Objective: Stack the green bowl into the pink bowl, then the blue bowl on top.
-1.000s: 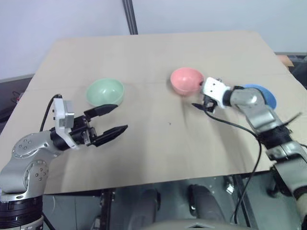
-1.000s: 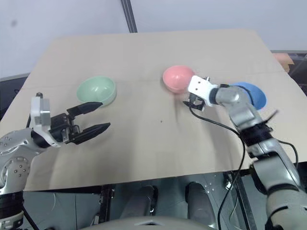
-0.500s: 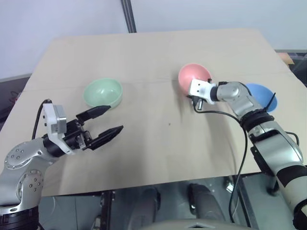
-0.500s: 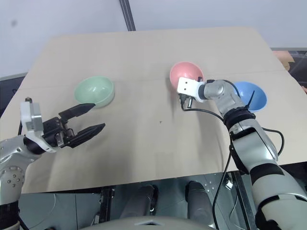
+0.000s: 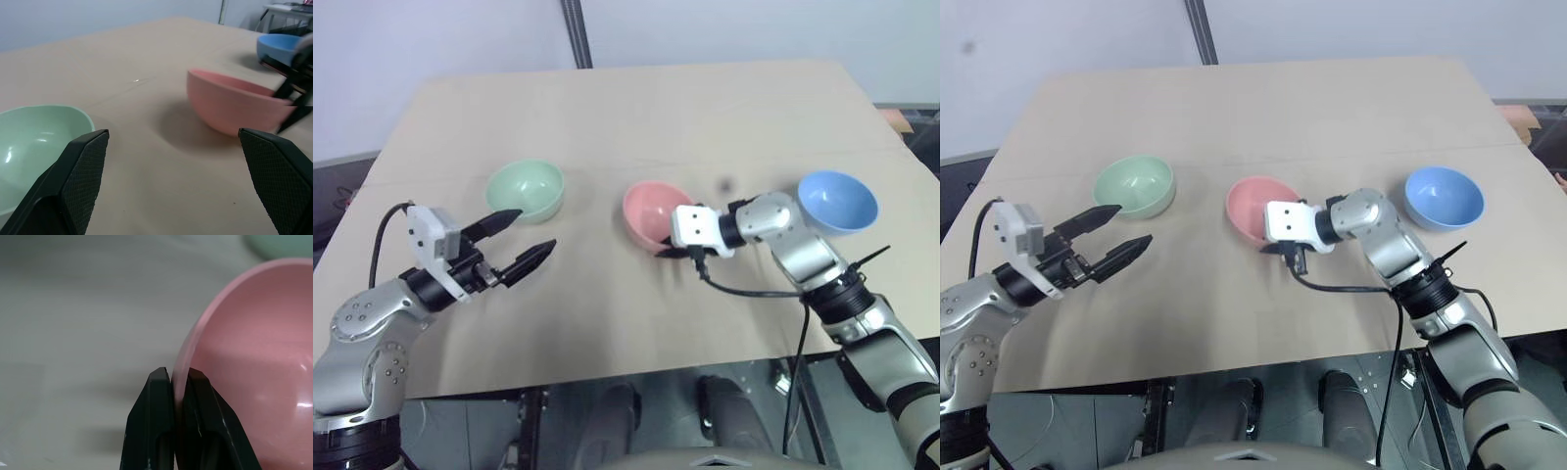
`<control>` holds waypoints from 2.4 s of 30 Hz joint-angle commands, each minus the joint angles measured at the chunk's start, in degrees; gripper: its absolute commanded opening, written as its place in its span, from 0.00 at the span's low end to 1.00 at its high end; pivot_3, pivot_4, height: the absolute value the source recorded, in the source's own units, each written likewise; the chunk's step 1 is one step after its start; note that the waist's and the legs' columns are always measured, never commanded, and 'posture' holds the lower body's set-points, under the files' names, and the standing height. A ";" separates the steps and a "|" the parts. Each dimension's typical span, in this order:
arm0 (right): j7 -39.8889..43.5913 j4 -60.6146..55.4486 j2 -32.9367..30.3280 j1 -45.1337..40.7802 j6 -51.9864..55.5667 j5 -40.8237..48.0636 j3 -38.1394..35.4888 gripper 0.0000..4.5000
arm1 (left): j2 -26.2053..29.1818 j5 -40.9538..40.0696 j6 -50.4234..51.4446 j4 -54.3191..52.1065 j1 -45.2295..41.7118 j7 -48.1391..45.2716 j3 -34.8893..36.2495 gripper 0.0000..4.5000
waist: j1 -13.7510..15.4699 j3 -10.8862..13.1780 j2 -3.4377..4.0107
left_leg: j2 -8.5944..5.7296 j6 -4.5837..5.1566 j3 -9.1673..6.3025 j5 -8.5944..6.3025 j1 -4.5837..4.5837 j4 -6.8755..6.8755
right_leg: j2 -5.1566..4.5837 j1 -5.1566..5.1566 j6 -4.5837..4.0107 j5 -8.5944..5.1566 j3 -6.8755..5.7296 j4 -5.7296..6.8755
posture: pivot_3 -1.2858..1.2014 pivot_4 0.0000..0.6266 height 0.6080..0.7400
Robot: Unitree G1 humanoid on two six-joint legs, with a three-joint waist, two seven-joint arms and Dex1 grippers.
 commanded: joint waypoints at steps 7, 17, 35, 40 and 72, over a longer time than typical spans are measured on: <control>-5.17 -7.48 -0.24 0.50 4.09 1.10 -4.57 0.78 | 2.14 13.14 -1.71 -1.62 -3.25 9.79 -4.05 1.00 | 0.00 -0.01 -0.01 | 0.04 -0.01 -0.01 0.01 0.01 0.05 | 0.05 -0.01 -0.04 0.02 0.00 0.04 | 0.52 0.24 1.00; -17.32 -32.50 0.22 11.29 20.11 17.90 -26.32 0.88 | 14.95 33.16 15.76 0.74 -20.44 15.81 -24.01 1.00 | 0.62 -0.01 -0.06 | -0.03 -0.01 -0.22 0.00 -0.12 0.07 | 0.02 0.00 -0.03 0.03 -0.17 0.02 | 0.52 0.24 1.00; -25.87 -40.27 -8.26 18.54 23.11 23.89 -31.99 0.89 | 10.40 40.00 9.09 13.02 -33.78 6.35 -34.04 0.00 | 0.11 0.01 -0.09 | 0.04 0.00 -0.10 -0.01 -0.17 0.12 | 0.08 -0.04 -0.02 0.02 -0.09 0.07 | 0.52 0.24 1.00; -26.83 -40.38 -10.74 21.38 22.59 25.23 -34.37 0.89 | 10.02 31.24 4.63 3.80 -33.28 -1.31 -29.41 0.00 | 0.09 0.03 -0.11 | 0.04 0.00 -0.09 -0.01 -0.22 0.17 | 0.06 -0.05 -0.02 0.02 -0.09 0.06 | 0.52 0.24 1.00; -39.15 -27.41 -18.66 27.80 26.01 17.14 -36.84 0.89 | -0.16 -2.43 -1.52 1.74 -27.16 -21.41 -15.87 0.98 | -0.04 0.01 -0.12 | 0.08 0.02 0.08 0.00 0.01 0.31 | 0.12 0.14 -0.01 0.02 0.06 0.13 | 0.52 0.24 1.00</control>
